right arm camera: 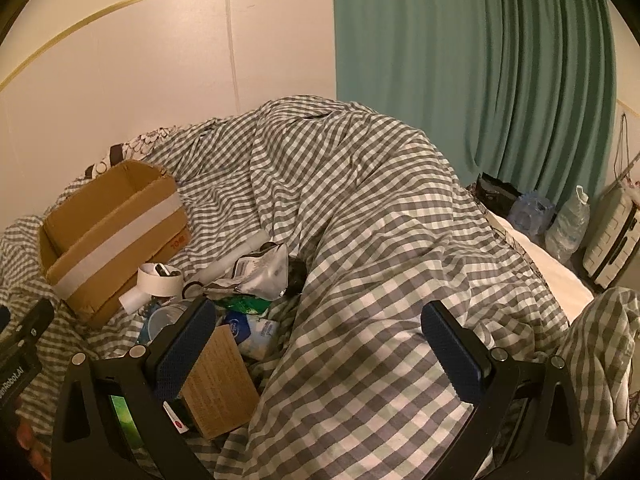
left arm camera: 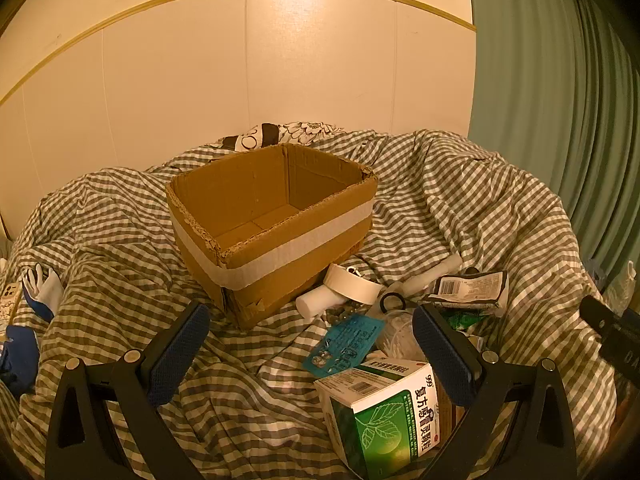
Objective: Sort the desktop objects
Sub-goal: 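Move both tools toward the pile of items beside the cardboard box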
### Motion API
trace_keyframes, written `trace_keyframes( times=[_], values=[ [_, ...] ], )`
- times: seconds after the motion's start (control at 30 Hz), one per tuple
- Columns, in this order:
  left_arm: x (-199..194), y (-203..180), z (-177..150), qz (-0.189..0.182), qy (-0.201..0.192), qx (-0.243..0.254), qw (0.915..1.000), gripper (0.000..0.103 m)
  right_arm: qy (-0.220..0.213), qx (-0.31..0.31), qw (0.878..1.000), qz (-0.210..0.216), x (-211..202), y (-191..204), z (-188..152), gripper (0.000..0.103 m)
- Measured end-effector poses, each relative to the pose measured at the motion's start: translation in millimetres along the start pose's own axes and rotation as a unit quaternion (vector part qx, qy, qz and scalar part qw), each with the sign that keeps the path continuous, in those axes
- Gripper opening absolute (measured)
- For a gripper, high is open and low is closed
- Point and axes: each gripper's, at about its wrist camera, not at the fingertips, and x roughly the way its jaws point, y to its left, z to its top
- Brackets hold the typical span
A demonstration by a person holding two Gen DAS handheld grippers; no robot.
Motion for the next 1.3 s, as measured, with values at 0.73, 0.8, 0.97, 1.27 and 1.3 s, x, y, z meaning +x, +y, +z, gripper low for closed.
trace_keyframes(
  times=[0.73, 0.8, 0.97, 1.27, 1.3],
  values=[
    [2.1, -2.4, -1.6, 0.016, 0.008, 0.008, 0.9998, 0.103, 0.003, 0.032, 0.999, -0.03, -2.7, -7.9, 7.7, 0.102],
    [3.1, -3.1, -1.7, 0.016, 0.01, 0.009, 0.9998, 0.103, 0.001, 0.03, 0.999, -0.025, -2.1, -7.2, 7.7, 0.103],
    [3.9, -4.7, -2.3, 0.018, 0.013, 0.011, 0.9997, 0.103, -0.008, 0.024, 0.999, -0.033, -6.4, -2.7, 10.0, 0.102],
    [4.4, -9.2, -3.9, 0.006, 0.014, 0.018, 0.9997, 0.103, 0.017, 0.085, 0.996, 0.004, -4.3, -20.7, 8.4, 0.103],
    [5.2, -9.2, -4.0, 0.004, 0.016, 0.017, 0.9997, 0.103, 0.021, 0.083, 0.996, 0.0, -2.6, -20.1, 8.3, 0.103]
  ],
)
